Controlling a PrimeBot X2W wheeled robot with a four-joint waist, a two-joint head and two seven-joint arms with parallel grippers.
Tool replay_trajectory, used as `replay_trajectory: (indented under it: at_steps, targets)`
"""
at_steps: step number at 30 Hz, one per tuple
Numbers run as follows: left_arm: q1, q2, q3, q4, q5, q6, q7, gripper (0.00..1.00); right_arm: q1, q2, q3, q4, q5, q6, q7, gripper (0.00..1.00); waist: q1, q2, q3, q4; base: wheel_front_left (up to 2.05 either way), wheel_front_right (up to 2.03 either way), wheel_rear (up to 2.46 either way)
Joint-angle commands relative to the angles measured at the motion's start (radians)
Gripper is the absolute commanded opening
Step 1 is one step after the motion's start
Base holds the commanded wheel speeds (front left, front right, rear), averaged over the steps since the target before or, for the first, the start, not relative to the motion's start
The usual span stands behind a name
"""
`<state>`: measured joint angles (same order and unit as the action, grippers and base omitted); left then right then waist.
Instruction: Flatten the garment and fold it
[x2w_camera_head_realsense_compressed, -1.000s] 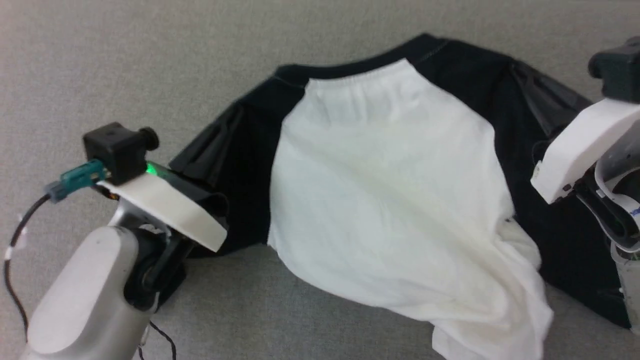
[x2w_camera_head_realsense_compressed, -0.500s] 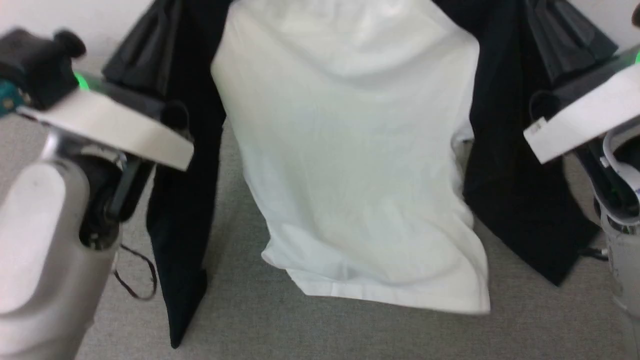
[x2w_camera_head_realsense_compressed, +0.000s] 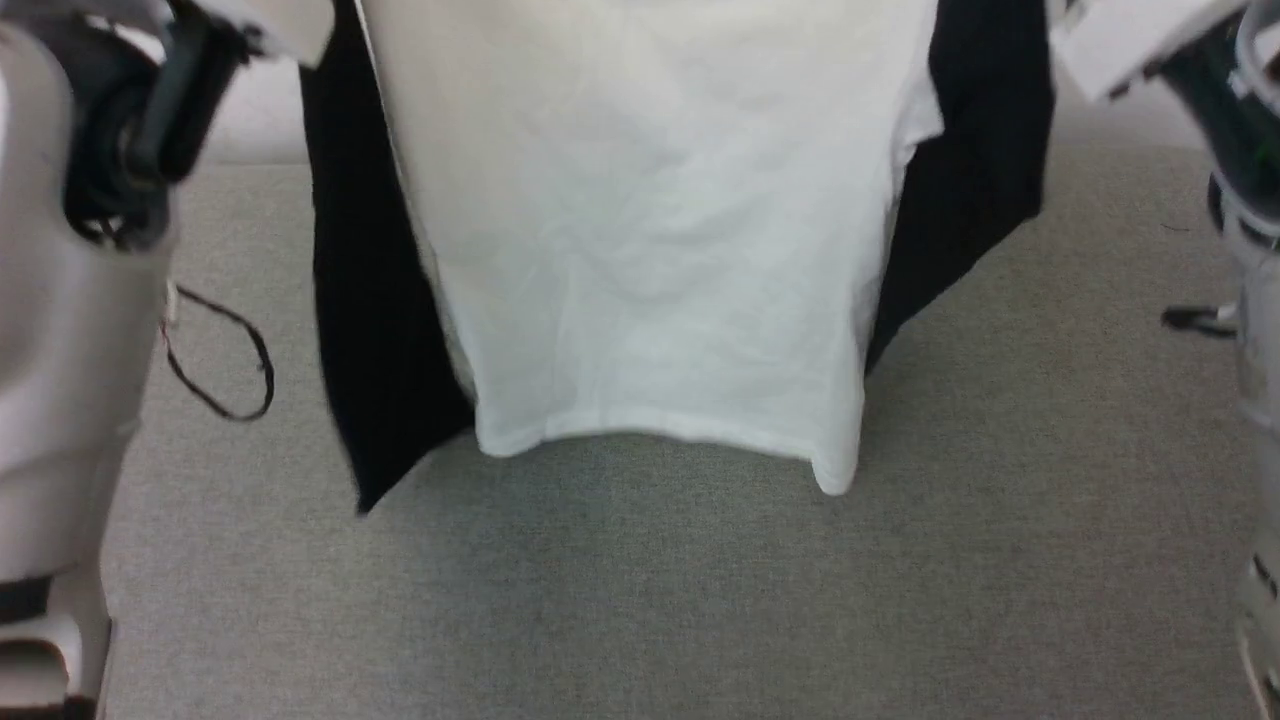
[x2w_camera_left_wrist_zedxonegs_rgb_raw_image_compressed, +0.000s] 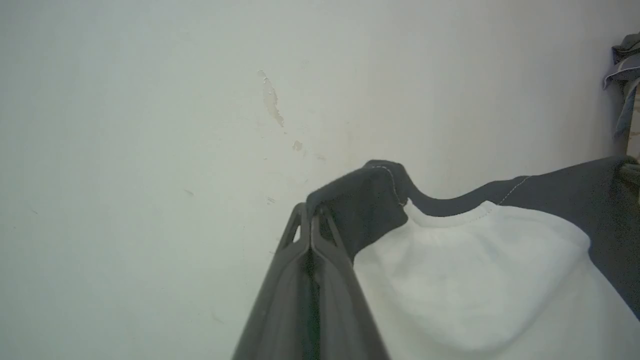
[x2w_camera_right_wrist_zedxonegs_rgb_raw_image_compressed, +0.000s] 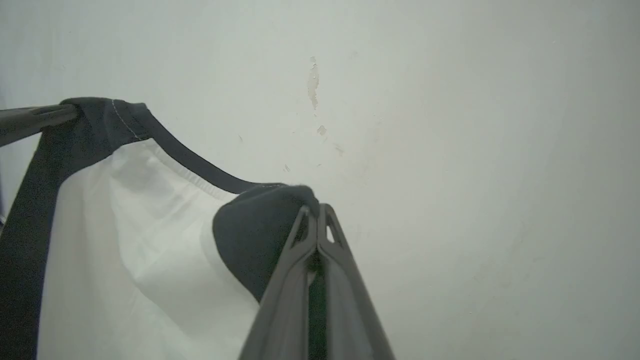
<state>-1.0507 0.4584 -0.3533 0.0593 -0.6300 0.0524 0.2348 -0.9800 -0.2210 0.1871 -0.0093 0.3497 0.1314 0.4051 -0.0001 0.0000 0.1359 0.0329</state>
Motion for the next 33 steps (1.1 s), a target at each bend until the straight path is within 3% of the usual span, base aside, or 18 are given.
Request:
replay_trajectory:
  at_steps: [1,10,17,25,33]
  targets:
    - [-0.035,0.0,0.0,0.017,0.01,-0.006,0.008,0.0,-0.043,0.008,0.0,0.025,-0.005,-0.001,0.004,0.0,0.0001,0.0,0.009,-0.005,0.0,0.0,0.0]
    - [-0.226,-0.014,-0.003,0.169,0.046,-0.01,0.003,0.0,-0.306,0.074,0.013,0.27,-0.06,-0.001,-0.004,0.0,0.0001,0.0,0.124,-0.033,0.0,0.0,0.0]
    - [-0.411,-0.019,0.005,0.255,0.11,-0.025,-0.111,0.0,-0.518,0.115,0.009,0.397,-0.165,-0.001,-0.055,0.0,0.0001,0.0,0.296,-0.039,0.0,0.0,0.0]
    - [-0.584,-0.018,0.006,0.297,0.161,-0.058,-0.239,0.0,-0.739,0.142,-0.005,0.485,-0.274,-0.001,-0.131,0.0,0.0001,0.0,0.491,-0.018,0.0,0.0,0.0]
    - [-0.643,-0.024,0.04,0.305,0.151,-0.065,-0.343,0.0,-0.819,0.13,-0.013,0.529,-0.319,-0.001,-0.194,0.0,0.0001,0.0,0.6,-0.007,0.0,0.0,0.0]
